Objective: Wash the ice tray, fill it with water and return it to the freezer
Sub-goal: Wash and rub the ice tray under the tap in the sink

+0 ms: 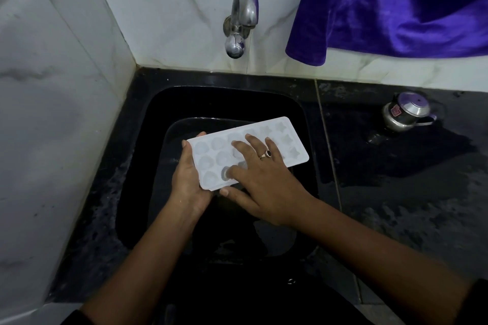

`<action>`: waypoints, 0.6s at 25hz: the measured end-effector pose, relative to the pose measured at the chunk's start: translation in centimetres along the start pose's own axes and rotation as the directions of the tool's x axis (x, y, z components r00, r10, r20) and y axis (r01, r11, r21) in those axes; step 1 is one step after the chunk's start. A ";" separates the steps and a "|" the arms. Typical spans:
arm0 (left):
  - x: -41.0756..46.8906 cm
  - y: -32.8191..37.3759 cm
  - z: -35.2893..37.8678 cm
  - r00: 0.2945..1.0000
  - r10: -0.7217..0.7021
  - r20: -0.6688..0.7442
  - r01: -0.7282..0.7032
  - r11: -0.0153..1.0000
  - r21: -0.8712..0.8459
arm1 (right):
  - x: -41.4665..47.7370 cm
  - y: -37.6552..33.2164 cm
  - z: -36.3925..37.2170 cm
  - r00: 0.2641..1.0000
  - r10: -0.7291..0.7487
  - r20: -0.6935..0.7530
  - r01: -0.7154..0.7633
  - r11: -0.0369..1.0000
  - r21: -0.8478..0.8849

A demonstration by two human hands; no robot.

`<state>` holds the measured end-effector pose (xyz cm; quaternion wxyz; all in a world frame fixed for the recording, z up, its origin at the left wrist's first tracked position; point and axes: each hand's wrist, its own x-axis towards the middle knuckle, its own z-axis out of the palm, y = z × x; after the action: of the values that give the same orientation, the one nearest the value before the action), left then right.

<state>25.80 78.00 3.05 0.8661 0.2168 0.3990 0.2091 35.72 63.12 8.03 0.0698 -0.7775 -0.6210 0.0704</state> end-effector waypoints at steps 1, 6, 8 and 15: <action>0.0 -0.1 0.1 1.000 0.000 0.002 0.000 1.000 0.000 | 0.1 -0.2 0.0 1.000 0.013 -0.002 -0.013 1.000 0.011; -0.5 0.2 0.4 1.000 0.001 0.004 -0.001 1.000 -0.005 | -0.2 -0.2 0.2 0.999 -0.046 0.015 0.046 0.999 0.009; -0.6 0.1 0.3 1.000 -0.016 0.012 0.017 1.000 -0.011 | 0.1 0.1 -0.1 1.000 0.004 -0.003 -0.004 0.999 0.042; -0.3 0.5 0.0 1.000 0.007 0.016 -0.007 1.000 -0.008 | -0.6 -0.8 -0.2 0.999 0.013 -0.031 -0.009 0.994 0.112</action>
<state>25.55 78.21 3.49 0.8695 0.2164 0.3904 0.2117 34.89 62.73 8.37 0.1227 -0.7768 -0.6106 0.0930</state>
